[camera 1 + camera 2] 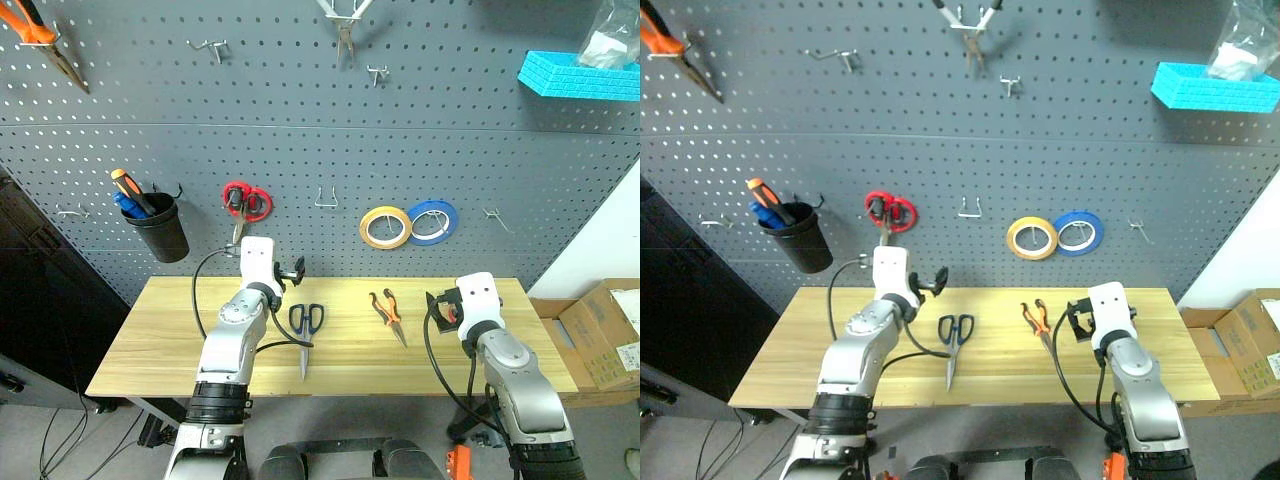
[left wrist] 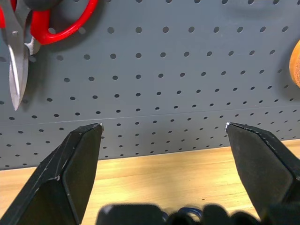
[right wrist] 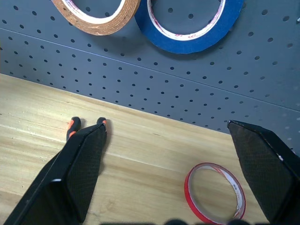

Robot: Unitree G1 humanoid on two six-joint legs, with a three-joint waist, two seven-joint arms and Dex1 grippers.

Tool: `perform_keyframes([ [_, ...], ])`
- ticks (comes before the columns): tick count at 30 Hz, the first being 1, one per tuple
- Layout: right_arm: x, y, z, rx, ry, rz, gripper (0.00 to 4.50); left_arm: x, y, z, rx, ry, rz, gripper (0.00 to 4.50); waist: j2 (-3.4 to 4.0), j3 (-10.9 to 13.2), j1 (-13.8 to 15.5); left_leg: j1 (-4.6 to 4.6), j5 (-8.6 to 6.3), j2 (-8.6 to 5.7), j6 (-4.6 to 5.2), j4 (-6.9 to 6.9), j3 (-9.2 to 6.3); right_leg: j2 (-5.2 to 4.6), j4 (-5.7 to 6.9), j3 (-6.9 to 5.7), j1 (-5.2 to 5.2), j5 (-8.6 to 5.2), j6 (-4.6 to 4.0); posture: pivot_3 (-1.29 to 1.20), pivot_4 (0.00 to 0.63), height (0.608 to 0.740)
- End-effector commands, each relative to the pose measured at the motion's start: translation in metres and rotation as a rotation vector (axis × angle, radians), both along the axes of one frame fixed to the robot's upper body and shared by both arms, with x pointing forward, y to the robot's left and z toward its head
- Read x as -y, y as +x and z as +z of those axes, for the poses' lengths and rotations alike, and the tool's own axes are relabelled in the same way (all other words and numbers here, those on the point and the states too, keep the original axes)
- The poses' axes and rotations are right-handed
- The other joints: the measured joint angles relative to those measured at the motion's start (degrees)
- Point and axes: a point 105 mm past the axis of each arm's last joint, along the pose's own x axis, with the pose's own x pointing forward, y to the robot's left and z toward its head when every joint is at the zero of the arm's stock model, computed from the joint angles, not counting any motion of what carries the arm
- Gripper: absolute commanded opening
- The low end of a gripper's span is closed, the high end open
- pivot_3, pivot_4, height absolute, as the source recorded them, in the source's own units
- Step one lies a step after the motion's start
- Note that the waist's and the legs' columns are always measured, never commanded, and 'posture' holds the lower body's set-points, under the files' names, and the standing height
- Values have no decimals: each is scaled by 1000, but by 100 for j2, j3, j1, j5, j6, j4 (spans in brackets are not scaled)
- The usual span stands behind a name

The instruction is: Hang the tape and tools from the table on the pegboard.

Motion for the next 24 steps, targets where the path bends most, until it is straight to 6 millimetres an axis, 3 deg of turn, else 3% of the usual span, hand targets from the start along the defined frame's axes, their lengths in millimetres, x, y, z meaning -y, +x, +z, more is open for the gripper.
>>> perform_keyframes([
  [1,1,5,14,51,-2,3,4493,-2,2,19,63,29,-1,4500,0,0,1,0,0,0,0,0,0,0,0,0,0,0,0,27,24,740],
  [24,5,2,14,34,1,5,4493,-2,-3,17,42,-6,-1,4500,8,19,6,-1,-1,0,0,-1,-1,-1,-3,-1,-3,-1,-1,30,53,740],
])
